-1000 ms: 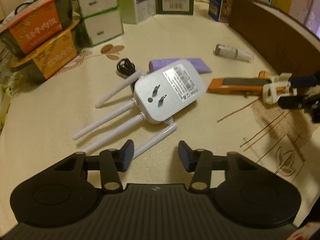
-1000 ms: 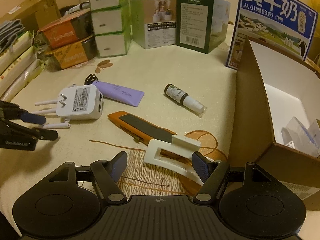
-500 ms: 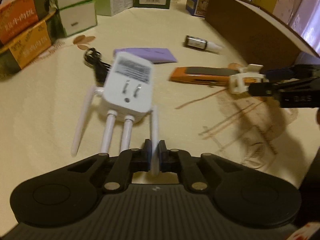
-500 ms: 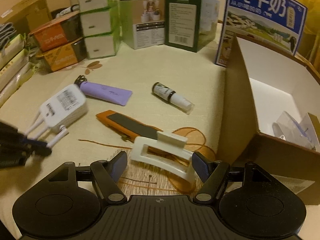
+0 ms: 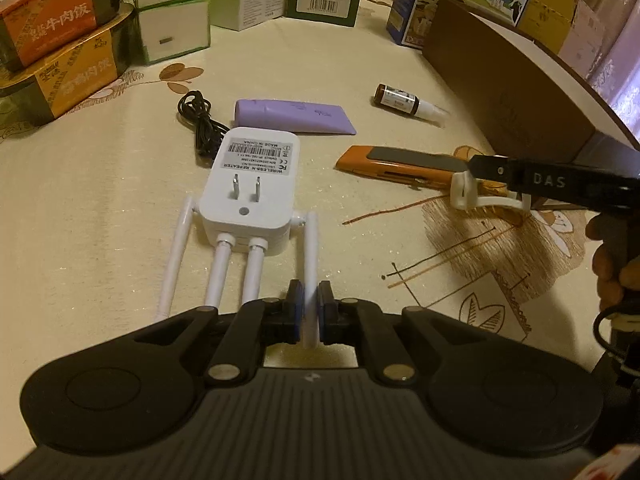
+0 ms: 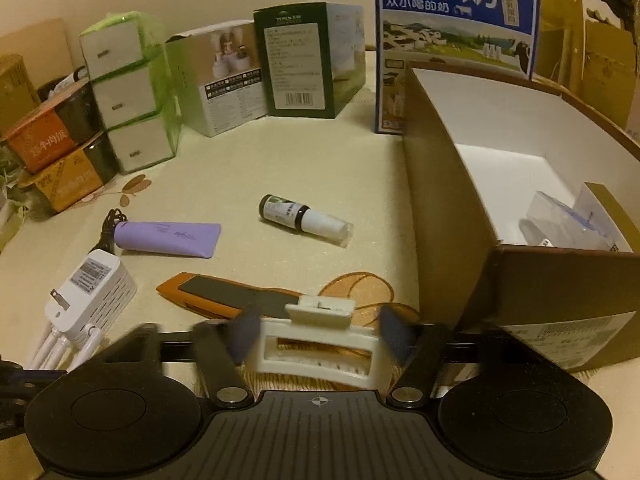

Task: Organize rigid objects
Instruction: 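Lift the repeater with the left tool while right lifts the hair clip, then carry the repeater and hair clip over the brown box with both tools, then lower both items into the brown box and open both tools, then withdraw both open tools from the brown box back over the table, then move the right tool to the orange utility knife and grasp it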

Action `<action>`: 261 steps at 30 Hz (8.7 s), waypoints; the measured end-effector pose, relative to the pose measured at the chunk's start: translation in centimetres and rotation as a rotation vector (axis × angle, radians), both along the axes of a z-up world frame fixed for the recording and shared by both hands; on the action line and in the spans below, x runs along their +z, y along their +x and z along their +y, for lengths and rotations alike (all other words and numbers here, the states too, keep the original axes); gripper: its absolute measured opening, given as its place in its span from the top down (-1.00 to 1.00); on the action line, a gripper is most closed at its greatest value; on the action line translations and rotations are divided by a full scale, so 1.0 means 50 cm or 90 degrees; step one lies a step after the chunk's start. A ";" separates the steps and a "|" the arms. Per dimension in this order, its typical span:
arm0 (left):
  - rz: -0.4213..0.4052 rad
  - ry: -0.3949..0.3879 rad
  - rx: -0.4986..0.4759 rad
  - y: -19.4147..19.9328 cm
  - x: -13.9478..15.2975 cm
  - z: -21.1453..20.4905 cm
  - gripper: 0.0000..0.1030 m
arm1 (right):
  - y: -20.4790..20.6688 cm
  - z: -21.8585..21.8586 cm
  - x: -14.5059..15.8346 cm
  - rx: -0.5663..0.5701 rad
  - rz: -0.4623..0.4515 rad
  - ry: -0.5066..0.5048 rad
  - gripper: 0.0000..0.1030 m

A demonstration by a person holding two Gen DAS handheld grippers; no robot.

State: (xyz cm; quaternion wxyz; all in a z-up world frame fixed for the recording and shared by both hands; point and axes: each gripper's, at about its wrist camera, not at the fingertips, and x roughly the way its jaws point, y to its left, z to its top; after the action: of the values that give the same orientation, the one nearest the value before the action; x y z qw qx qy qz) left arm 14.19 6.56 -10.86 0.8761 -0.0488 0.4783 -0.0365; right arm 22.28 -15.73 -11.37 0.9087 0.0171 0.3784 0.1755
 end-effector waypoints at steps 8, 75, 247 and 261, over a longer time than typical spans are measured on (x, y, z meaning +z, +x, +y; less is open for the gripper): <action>-0.041 0.031 -0.003 -0.001 0.040 -0.003 0.42 | -0.025 -0.012 0.011 0.021 0.029 -0.007 0.74; 0.009 0.117 0.041 0.024 0.013 -0.039 0.00 | -0.080 0.027 0.021 0.165 0.048 -0.059 0.28; -0.049 0.067 0.099 -0.140 0.220 -0.080 -0.38 | -0.153 -0.036 0.167 0.178 0.053 0.048 -0.29; -0.017 0.046 0.117 -0.091 0.141 -0.043 -0.37 | -0.058 -0.002 0.094 0.235 0.047 0.023 -0.29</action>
State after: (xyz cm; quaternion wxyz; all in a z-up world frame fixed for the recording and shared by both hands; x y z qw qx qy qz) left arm 9.64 4.42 -3.80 0.8833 -0.0602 0.4609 0.0609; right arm 19.40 -15.86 -6.65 0.8463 -0.0295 0.4048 0.3451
